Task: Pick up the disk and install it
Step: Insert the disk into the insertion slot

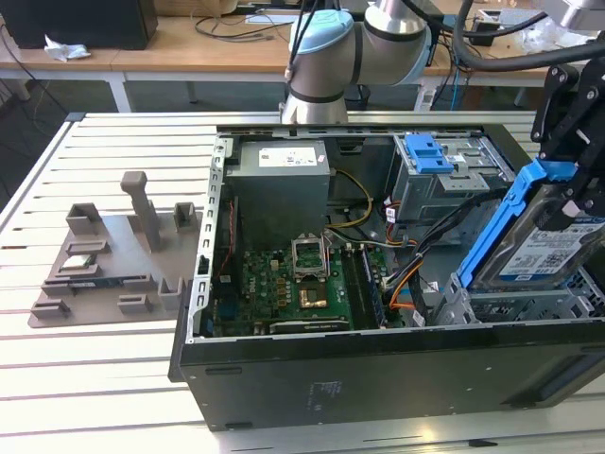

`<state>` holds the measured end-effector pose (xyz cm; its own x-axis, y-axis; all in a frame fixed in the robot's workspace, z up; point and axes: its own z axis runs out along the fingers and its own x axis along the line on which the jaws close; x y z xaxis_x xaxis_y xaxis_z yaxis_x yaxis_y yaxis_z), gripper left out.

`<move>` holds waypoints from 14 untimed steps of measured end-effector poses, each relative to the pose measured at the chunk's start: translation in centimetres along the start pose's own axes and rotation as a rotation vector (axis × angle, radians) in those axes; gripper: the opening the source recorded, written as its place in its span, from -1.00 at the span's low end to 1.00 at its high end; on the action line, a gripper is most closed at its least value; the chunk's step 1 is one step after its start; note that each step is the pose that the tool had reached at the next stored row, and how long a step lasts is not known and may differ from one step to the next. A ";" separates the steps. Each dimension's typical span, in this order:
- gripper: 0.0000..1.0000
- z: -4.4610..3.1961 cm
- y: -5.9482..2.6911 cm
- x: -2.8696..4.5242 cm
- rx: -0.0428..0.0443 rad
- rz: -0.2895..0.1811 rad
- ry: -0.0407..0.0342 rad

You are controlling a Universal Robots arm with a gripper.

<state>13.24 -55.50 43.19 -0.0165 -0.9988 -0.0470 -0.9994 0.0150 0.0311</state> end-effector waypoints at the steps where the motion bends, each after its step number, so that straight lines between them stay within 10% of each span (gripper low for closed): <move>1: -0.26 0.29 -0.01 0.01 0.0000 0.000 -0.0001; 14: -0.26 1.22 -0.04 0.06 0.0000 0.000 0.0000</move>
<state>13.23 -55.50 41.96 -0.0164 -0.9988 -0.0470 -0.9994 0.0150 0.0311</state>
